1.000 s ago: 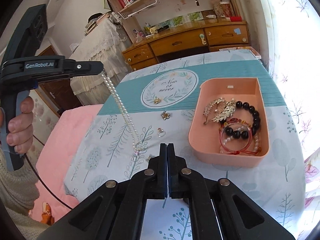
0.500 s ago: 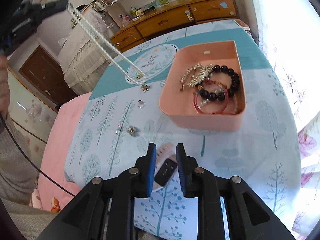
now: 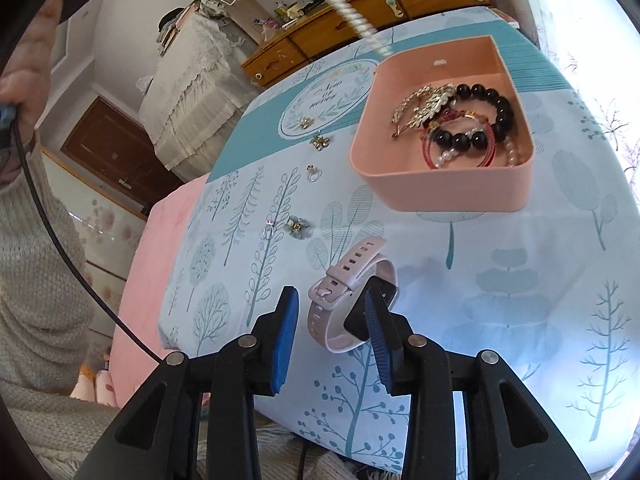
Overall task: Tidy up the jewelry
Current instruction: 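Carry the pearl necklace into the box with the left gripper while the right grasps the watch, then carry the pink watch into the pink box and open the right gripper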
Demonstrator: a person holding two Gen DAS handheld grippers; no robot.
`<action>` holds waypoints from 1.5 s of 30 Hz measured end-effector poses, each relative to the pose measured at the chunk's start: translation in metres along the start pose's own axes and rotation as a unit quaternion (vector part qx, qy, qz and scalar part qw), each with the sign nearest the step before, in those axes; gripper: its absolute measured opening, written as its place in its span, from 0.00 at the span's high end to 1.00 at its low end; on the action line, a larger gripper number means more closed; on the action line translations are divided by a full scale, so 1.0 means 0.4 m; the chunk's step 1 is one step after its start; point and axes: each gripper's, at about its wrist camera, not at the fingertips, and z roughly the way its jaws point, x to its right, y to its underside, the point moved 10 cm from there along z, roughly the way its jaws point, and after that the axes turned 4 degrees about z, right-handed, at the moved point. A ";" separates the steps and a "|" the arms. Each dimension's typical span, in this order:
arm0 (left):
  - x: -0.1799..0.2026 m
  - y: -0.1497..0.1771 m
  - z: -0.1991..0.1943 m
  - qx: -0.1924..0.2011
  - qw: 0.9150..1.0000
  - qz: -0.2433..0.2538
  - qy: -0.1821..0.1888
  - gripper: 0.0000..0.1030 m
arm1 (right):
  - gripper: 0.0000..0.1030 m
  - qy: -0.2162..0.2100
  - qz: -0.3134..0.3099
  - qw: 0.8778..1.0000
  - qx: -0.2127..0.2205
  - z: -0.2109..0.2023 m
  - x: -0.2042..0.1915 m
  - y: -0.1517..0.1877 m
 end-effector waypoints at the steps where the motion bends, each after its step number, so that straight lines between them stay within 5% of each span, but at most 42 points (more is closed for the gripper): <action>1: 0.004 0.012 0.023 -0.009 1.000 0.002 0.000 0.98 | 0.66 -0.002 -0.003 1.000 -0.002 0.005 -0.003 0.003; 7: 0.020 0.076 0.084 -0.030 0.999 0.012 0.002 0.98 | 0.78 0.009 -0.027 1.000 0.005 0.019 -0.011 -0.002; 18: 0.012 0.129 -0.001 -0.014 0.999 0.024 0.017 0.98 | 0.79 0.012 -0.047 0.999 0.019 0.020 -0.009 -0.008; 22: 0.015 0.181 0.022 -0.033 0.999 0.029 0.022 0.98 | 0.86 0.014 -0.047 0.998 0.026 0.006 -0.006 -0.013; 33: 0.030 0.339 0.166 -0.121 0.991 0.055 0.029 0.96 | 0.86 0.029 -0.068 0.994 0.077 -0.114 -0.027 -0.062; 39: -0.002 0.380 0.193 -0.133 0.990 0.040 0.025 0.75 | 0.86 0.049 -0.082 0.989 0.112 -0.175 -0.043 -0.110; 41: -0.030 0.381 0.186 -0.120 0.992 0.033 0.012 0.56 | 0.86 0.057 -0.082 0.988 0.119 -0.186 -0.042 -0.127; 45: -0.107 0.366 0.150 -0.081 0.996 0.018 -0.028 0.47 | 0.86 0.083 -0.087 0.983 0.136 -0.205 -0.038 -0.182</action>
